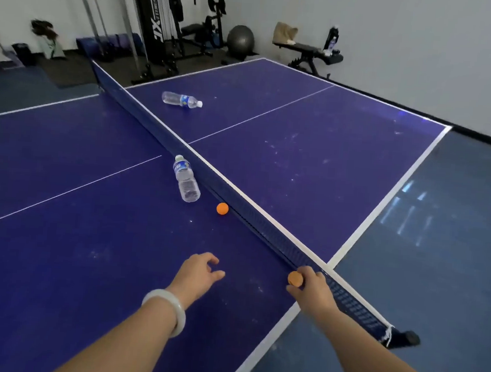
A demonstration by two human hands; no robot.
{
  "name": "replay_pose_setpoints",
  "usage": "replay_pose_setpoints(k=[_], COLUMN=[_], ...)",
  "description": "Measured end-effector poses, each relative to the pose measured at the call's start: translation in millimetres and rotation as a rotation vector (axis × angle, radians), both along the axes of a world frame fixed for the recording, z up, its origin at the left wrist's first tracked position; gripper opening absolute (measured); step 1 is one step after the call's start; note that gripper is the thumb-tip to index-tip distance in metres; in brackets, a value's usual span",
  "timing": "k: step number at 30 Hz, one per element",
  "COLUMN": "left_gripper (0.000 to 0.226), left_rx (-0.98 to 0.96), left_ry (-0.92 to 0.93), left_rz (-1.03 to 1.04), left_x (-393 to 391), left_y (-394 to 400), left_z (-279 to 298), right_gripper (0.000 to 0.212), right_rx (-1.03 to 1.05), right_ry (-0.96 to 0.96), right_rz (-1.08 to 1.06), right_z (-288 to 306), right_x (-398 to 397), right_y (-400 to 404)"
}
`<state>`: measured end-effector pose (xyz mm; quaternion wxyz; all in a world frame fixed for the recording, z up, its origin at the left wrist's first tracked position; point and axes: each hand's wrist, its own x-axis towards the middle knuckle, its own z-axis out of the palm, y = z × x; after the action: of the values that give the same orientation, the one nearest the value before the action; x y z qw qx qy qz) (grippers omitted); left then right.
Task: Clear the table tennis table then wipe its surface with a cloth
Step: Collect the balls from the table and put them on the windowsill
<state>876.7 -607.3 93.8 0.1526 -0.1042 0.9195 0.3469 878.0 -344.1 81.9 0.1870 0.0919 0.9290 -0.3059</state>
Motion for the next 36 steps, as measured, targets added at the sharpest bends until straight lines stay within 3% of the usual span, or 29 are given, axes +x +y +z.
replay_pose_setpoints(k=[6, 12, 17, 21, 25, 31, 36], left_gripper=[0.038, 0.042, 0.056, 0.065, 0.078, 0.044, 0.036], left_rx=[0.016, 0.001, -0.094, -0.183, -0.228, -0.239, -0.143], left_ry=[-0.078, -0.094, 0.094, 0.220, 0.119, 0.106, 0.116], left_rz=[-0.067, -0.041, -0.022, -0.076, -0.226, -0.336, -0.278], left_x=[-48, -91, -141, -174, -202, -192, -160], left_y=[-1, -4, -5, -3, -8, -17, -26], left_z=[-30, -53, -52, -54, -68, -84, -83], right_gripper=[0.059, 0.026, 0.015, 0.032, 0.054, 0.046, 0.027], right_rx=[0.071, 0.083, 0.032, -0.075, -0.067, -0.077, -0.036], right_ry=[-0.106, -0.098, -0.041, -0.076, -0.112, -0.168, -0.140], right_rz=[-0.009, 0.044, 0.194, 0.163, 0.147, 0.108, 0.087], right_z=[-28, -60, -71, -66, -69, -70, -66], right_x=[-28, -52, -84, -109, -121, -121, -112], right_y=[-12, -22, -34, -48, -56, -58, -60])
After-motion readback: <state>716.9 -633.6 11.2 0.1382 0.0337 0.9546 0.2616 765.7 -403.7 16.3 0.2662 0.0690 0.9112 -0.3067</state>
